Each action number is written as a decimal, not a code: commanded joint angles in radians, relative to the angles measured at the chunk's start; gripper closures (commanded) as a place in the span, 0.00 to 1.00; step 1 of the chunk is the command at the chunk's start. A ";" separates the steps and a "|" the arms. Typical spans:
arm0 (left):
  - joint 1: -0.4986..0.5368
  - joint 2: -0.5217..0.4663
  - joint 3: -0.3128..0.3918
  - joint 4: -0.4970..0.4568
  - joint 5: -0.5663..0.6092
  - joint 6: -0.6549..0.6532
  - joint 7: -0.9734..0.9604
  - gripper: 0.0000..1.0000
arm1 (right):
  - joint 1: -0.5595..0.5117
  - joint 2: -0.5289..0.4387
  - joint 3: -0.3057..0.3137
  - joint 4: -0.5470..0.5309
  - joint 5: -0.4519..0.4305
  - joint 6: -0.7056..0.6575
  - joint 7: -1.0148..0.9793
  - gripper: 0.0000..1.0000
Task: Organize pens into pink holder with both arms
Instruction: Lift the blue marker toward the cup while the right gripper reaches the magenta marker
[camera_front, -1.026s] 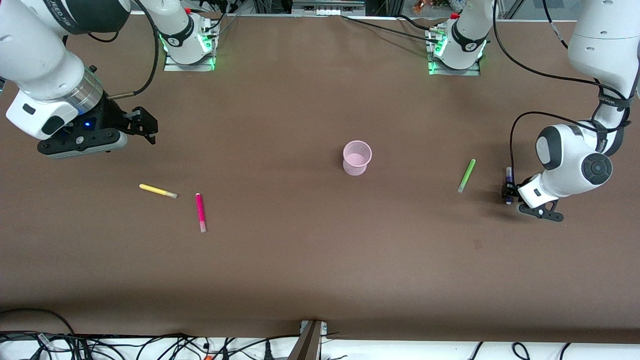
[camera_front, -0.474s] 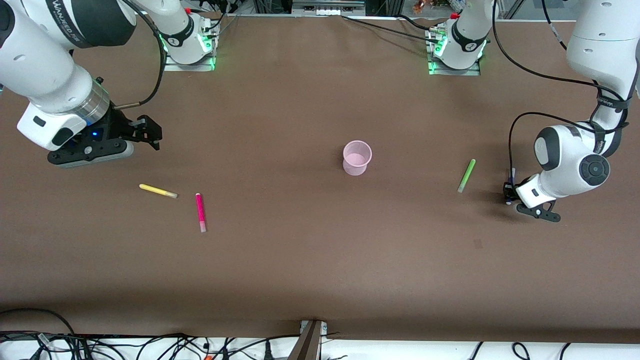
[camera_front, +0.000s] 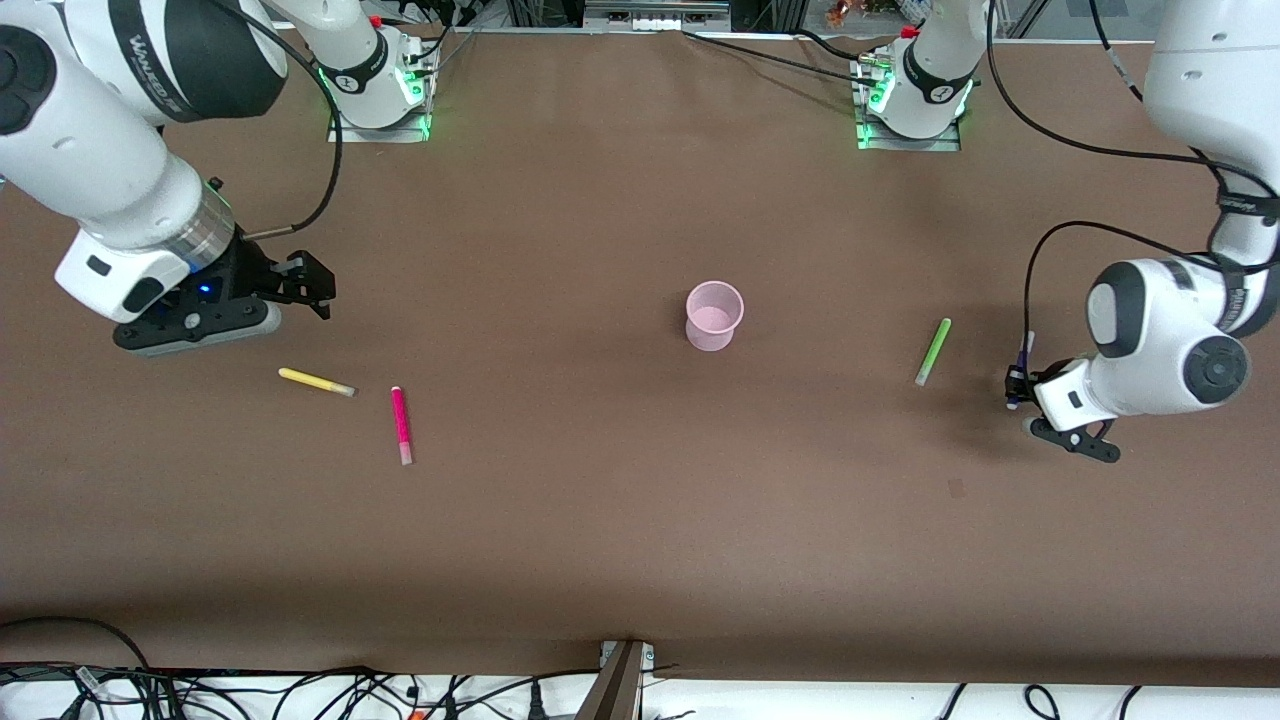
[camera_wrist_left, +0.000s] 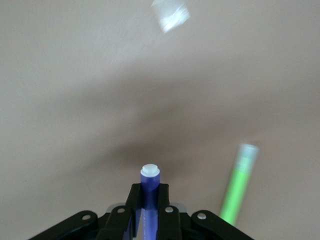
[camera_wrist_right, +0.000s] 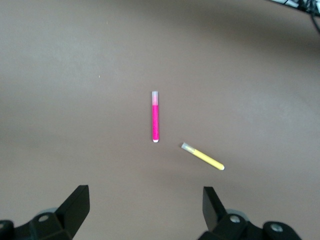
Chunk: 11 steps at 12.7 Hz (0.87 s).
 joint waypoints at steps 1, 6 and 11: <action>0.005 -0.001 -0.077 0.145 -0.028 -0.154 0.030 1.00 | -0.002 0.054 0.002 0.011 -0.004 -0.042 -0.040 0.00; 0.017 -0.013 -0.250 0.152 -0.339 -0.189 0.079 1.00 | -0.011 0.166 0.000 0.012 -0.004 0.006 -0.054 0.00; 0.025 -0.013 -0.306 0.103 -0.671 -0.202 0.379 1.00 | -0.001 0.365 0.000 0.003 0.023 0.170 -0.047 0.04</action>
